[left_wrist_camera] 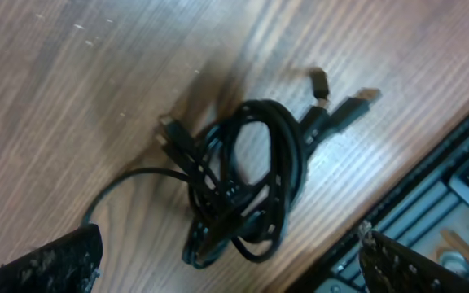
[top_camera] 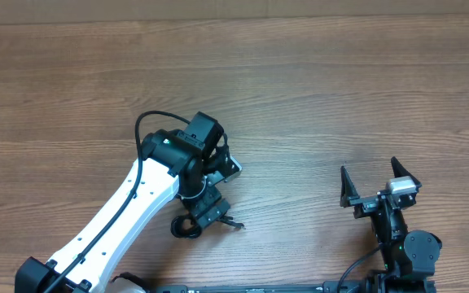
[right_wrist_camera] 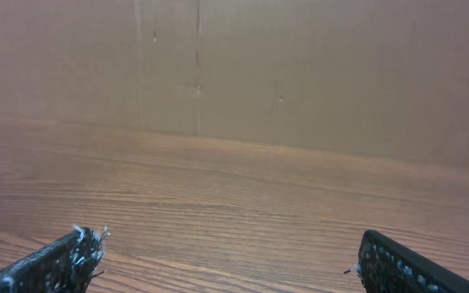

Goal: Untangle cables
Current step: 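Move the left gripper down onto the black cable bundle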

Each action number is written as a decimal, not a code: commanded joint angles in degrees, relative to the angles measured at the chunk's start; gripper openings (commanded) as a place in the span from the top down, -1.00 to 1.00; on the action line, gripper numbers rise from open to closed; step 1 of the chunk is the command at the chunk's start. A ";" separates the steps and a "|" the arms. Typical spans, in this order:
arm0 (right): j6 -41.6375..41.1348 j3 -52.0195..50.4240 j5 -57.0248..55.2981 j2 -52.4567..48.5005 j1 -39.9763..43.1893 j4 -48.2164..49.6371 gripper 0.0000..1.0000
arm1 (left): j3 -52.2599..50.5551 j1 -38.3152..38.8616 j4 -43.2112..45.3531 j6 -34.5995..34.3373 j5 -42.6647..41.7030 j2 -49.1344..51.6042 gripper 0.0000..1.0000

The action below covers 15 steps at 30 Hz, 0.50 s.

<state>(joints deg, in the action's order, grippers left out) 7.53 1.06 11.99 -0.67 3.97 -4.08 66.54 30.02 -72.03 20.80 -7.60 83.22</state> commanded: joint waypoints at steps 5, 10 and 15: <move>0.04 -0.61 -0.39 0.48 -0.44 0.33 -1.00 | 1.07 0.44 -1.29 12.70 -1.99 2.43 -1.00; 0.04 -0.61 -0.39 0.48 -0.44 0.33 -1.00 | 1.05 0.92 -0.79 13.27 1.03 8.41 -1.00; 0.04 -0.61 -0.39 0.48 -0.44 0.33 -1.00 | 1.05 3.85 -0.07 15.02 0.98 11.87 -0.94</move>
<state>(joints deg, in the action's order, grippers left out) 7.51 1.06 12.01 -0.69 3.97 -4.03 66.59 31.75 -72.60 33.23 -6.79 93.67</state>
